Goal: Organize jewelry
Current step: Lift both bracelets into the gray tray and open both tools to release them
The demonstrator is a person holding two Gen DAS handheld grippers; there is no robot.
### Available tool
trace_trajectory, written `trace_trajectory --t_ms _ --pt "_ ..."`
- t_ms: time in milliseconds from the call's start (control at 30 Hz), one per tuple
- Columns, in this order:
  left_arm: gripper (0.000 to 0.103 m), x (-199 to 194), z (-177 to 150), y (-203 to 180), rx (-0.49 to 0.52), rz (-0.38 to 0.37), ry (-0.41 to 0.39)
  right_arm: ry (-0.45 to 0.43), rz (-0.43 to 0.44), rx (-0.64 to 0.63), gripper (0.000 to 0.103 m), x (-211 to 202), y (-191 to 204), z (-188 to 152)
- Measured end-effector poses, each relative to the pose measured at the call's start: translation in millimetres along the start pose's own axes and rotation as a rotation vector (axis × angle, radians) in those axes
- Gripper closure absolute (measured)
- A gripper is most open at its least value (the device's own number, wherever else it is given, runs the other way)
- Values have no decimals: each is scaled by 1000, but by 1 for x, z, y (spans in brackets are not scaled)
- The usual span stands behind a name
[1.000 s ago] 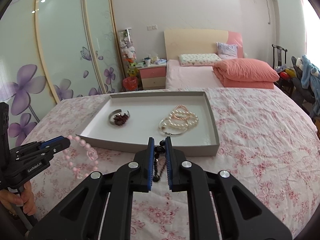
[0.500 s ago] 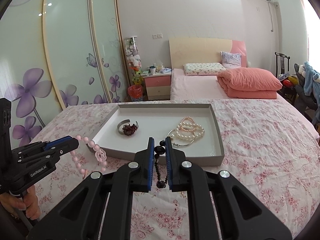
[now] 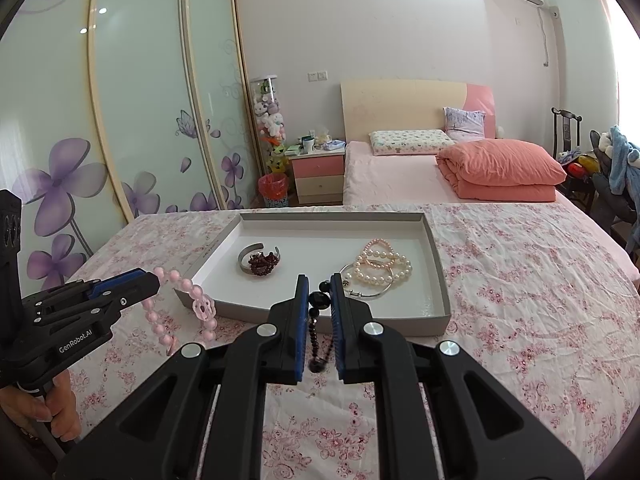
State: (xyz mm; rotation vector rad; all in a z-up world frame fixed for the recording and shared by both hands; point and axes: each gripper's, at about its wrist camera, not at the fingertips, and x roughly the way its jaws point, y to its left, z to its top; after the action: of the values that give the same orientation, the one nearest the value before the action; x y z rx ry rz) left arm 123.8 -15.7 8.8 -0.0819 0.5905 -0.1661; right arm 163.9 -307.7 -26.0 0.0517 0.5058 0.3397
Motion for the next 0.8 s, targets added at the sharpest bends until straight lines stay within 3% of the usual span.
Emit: trace_trajectory --t_ms 433,800 --pt "84 -3 31 -3 4 23 -81 -107 -14 -20 91 -4 2 24" --pt "84 21 56 -4 4 56 -113 -168 -18 -9 91 20 -4 50"
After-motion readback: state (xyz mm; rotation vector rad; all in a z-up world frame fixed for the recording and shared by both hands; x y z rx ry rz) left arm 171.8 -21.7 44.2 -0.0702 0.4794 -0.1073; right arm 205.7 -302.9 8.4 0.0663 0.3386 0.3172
